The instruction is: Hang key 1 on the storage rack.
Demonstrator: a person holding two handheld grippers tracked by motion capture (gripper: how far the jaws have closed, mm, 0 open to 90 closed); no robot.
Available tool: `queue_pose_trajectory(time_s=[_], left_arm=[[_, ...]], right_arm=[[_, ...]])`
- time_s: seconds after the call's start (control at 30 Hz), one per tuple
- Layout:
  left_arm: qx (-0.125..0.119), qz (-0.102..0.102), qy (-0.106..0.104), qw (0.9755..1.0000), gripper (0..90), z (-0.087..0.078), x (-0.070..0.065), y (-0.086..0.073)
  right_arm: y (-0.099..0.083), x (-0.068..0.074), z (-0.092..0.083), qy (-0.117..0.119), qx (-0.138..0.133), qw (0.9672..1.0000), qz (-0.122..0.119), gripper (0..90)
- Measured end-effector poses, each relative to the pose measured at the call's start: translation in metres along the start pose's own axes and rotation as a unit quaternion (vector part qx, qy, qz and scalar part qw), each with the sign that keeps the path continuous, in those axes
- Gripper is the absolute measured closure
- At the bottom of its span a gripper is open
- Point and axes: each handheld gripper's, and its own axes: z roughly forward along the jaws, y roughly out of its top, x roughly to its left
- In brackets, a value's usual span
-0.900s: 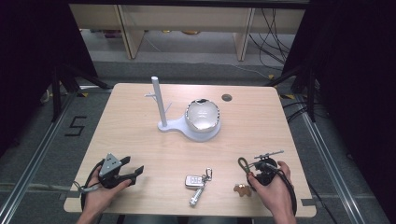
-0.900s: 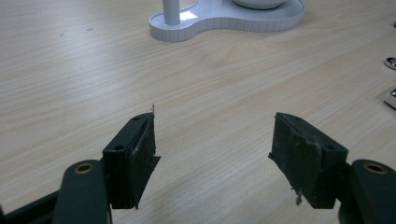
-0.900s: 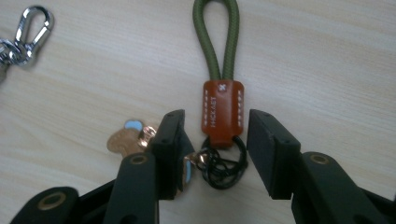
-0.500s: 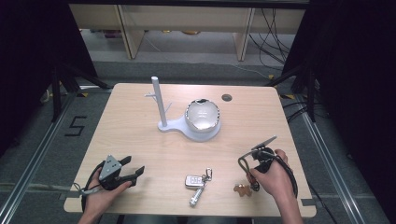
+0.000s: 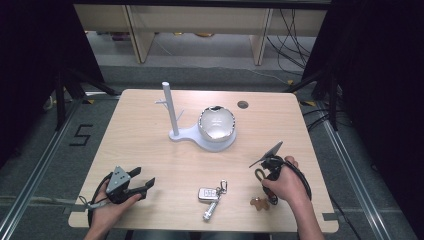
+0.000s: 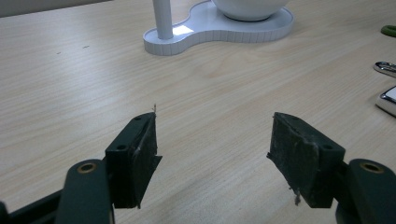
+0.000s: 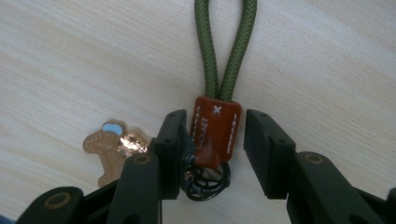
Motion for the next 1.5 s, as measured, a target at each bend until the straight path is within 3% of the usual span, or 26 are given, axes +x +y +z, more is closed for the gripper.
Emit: queue_pose_trajectory(time_s=[0.23,0.27,0.3,0.33,0.4,0.43,0.5,0.53,0.63,0.8,0.83,0.87,0.97,1.03,1.07,1.13,1.17,1.23,1.27,1.3,1.33,1.37,1.4,1.43,1.47,1.5], left_arm=[[0.001,0.001,-0.005,1.0000,31.8,0.001,0.000,0.000],[-0.002,0.000,-0.005,1.0000,31.8,0.002,0.000,0.000],[-0.002,0.001,-0.005,1.0000,31.9,0.002,-0.001,-0.001],[-0.002,0.000,-0.006,1.0000,31.9,0.002,-0.001,-0.001],[-0.002,0.001,-0.005,1.0000,32.0,0.002,-0.001,-0.001],[-0.003,0.002,-0.005,1.0000,32.0,0.002,-0.001,0.000],[-0.003,0.003,-0.005,1.0000,32.0,0.001,0.000,0.000],[0.001,0.003,-0.002,1.0000,32.1,0.000,0.000,0.000],[-0.003,0.000,-0.001,1.0000,32.2,0.000,0.000,0.000],[-0.013,-0.019,-0.005,0.9997,32.5,-0.001,0.001,0.004],[-0.015,-0.025,-0.007,0.9996,32.4,-0.001,0.000,0.005],[-0.017,-0.028,-0.008,0.9994,32.2,-0.002,0.000,0.007],[-0.030,-0.045,-0.019,0.9983,32.0,-0.003,-0.003,0.014],[-0.036,-0.046,-0.027,0.9979,32.5,-0.005,-0.005,0.020],[-0.041,-0.047,-0.032,0.9976,33.1,-0.005,-0.006,0.022],[-0.050,-0.049,-0.044,0.9966,34.9,-0.005,-0.010,0.029],[-0.054,-0.050,-0.052,0.9959,37.0,-0.005,-0.012,0.032],[-0.064,-0.049,-0.062,0.9948,37.9,-0.006,-0.017,0.038],[-0.068,-0.041,-0.064,0.9948,41.6,-0.006,-0.021,0.042],[-0.065,-0.028,-0.066,0.9953,42.7,-0.007,-0.025,0.046],[-0.070,-0.025,-0.077,0.9942,42.7,-0.006,-0.029,0.049],[-0.070,-0.022,-0.089,0.9933,44.8,-0.007,-0.036,0.057],[-0.070,-0.022,-0.089,0.9933,45.4,-0.007,-0.036,0.057],[-0.072,-0.019,-0.102,0.9920,46.0,-0.007,-0.042,0.065],[-0.072,-0.019,-0.102,0.9920,46.3,-0.007,-0.042,0.065],[-0.079,-0.019,-0.112,0.9904,47.1,-0.005,-0.045,0.069]], right_arm=[[0.001,0.000,0.008,-0.007,0.008,0.9999,0.012,62.3],[0.002,-0.001,0.009,-0.007,0.009,0.9999,0.005,63.1],[0.003,-0.007,0.011,-0.010,-0.012,0.9985,-0.053,66.3],[0.003,-0.007,0.011,-0.010,-0.012,0.9985,-0.053,66.3],[0.002,-0.005,0.011,-0.021,-0.015,0.9985,-0.047,67.3],[0.001,0.002,0.008,-0.013,0.009,0.9999,0.005,67.5],[0.000,0.003,0.010,-0.019,-0.007,0.9998,0.003,68.0],[-0.001,0.003,0.008,-0.007,0.001,0.9999,0.008,68.2],[-0.003,0.005,0.005,-0.010,-0.007,0.9999,0.012,68.3],[-0.013,0.008,-0.010,0.002,-0.064,0.9977,0.023,68.5],[-0.017,0.006,-0.012,0.018,-0.108,0.9939,0.015,68.5],[-0.022,0.011,-0.019,0.001,-0.131,0.9911,0.027,68.4],[-0.028,0.016,-0.025,0.002,-0.162,0.9862,0.034,68.5],[-0.034,0.019,-0.029,0.011,-0.201,0.9793,0.022,68.5],[-0.037,0.019,-0.031,0.014,-0.232,0.9727,-0.003,68.5],[-0.042,0.024,-0.035,0.015,-0.262,0.9648,-0.004,68.5],[-0.046,0.031,-0.040,0.021,-0.285,0.9582,-0.002,68.5],[-0.047,0.033,-0.041,0.017,-0.292,0.9562,-0.004,68.5],[-0.050,0.040,-0.046,0.028,-0.318,0.9476,-0.008,68.5],[-0.050,0.042,-0.048,0.039,-0.327,0.9440,-0.014,68.5],[-0.050,0.042,-0.048,0.039,-0.327,0.9440,-0.014,68.5],[-0.051,0.047,-0.050,0.037,-0.352,0.9348,-0.027,68.5],[-0.051,0.047,-0.050,0.037,-0.352,0.9348,-0.027,68.5],[-0.053,0.055,-0.054,0.032,-0.379,0.9246,-0.026,68.5],[-0.053,0.055,-0.054,0.032,-0.379,0.9246,-0.026,68.5],[-0.053,0.060,-0.055,0.039,-0.403,0.9137,-0.038,68.5]])
